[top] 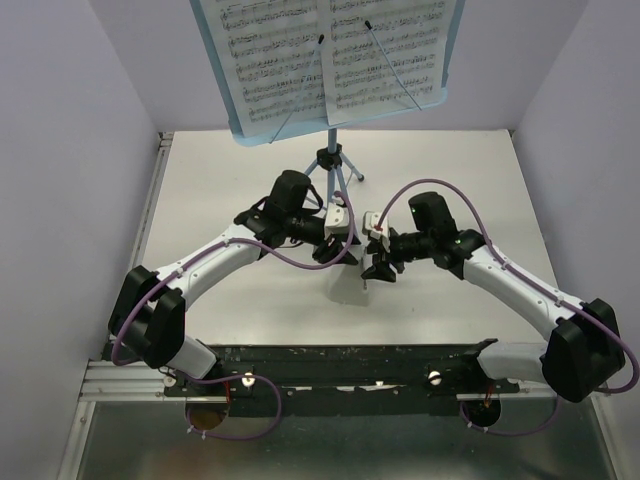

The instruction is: Pack up the instrument practice props

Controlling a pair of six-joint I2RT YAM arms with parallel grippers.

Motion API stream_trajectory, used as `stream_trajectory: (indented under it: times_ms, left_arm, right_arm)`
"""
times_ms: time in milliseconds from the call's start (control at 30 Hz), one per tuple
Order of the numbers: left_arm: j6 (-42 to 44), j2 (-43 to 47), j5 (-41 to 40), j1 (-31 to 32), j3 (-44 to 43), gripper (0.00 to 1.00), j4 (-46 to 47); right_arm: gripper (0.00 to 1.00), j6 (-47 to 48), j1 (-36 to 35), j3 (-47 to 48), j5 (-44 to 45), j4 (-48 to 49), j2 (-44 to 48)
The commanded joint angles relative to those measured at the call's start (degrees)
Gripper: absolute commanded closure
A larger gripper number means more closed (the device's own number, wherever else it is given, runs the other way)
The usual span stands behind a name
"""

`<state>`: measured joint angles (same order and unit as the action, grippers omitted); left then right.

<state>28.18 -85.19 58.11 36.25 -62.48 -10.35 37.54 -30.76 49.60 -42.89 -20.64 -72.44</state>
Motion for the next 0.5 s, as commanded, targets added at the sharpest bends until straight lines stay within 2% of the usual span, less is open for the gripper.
stream_trajectory:
  times_ms: [0,67,100,133,167,200,233,267,467]
  left_arm:
    - [1.0,-2.7,-7.3,-0.8,1.4,0.98,-1.1]
    - [1.2,-2.3,-7.3,-1.2,1.0,0.94,-1.5]
    - [1.3,-1.9,-7.4,-1.4,0.9,0.81,-1.8]
    - [1.1,-1.7,-8.2,-1.4,0.8,0.55,-1.9]
    - [0.6,-0.8,-9.4,-1.4,1.2,0.34,-0.8]
    - [0.4,0.1,-9.9,-1.5,1.7,0.01,0.1]
    - [0.5,0.9,-10.0,-1.5,2.1,0.01,0.5]
    - [0.6,1.3,-10.0,-1.7,1.9,0.01,0.4]
    - [1.0,5.0,-10.0,-3.6,1.7,0.01,-2.0]
  right_arm:
    - [0.85,1.5,-3.0,-1.0,-0.4,-3.1,-2.6]
    - [0.64,1.2,-2.9,-0.4,0.7,-3.7,-2.4]
    - [0.52,1.6,-3.1,0.0,1.1,-4.5,-2.3]
    - [0.43,2.5,-3.0,0.5,1.5,-5.5,-2.2]
    - [0.33,3.4,-2.9,1.0,1.9,-6.6,-1.9]
    - [0.25,3.8,-2.9,1.4,2.6,-7.2,-1.6]
    - [0.07,4.2,-2.9,1.8,2.7,-8.0,-1.3]
    - [0.0,4.9,-2.8,2.3,3.1,-8.9,-0.9]
    - [0.0,4.4,-1.2,7.0,4.5,-15.1,1.1]
